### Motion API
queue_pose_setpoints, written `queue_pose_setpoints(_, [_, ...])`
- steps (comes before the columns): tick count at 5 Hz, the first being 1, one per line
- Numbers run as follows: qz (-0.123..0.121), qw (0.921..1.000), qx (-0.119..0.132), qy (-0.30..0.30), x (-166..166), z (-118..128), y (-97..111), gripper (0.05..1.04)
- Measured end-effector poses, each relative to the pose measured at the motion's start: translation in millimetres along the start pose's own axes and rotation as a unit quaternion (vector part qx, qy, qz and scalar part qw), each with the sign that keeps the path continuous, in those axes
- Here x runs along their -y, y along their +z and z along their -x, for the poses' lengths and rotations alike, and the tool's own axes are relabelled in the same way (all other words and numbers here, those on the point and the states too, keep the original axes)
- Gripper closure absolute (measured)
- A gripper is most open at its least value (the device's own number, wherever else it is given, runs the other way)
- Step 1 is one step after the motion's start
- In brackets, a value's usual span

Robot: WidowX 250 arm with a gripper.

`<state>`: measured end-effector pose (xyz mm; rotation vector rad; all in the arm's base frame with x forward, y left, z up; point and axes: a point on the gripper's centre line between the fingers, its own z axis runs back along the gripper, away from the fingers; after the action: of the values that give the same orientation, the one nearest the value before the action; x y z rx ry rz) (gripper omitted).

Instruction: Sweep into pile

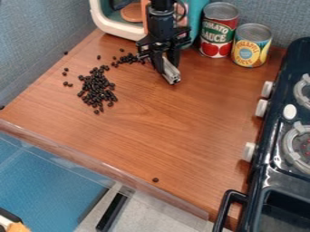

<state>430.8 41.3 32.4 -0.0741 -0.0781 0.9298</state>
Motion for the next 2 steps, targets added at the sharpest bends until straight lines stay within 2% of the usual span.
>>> queue_pose_setpoints(2, [0.005, 0.9999, 0.009, 0.011, 1.7, -4.6, -12.6, 0.715])
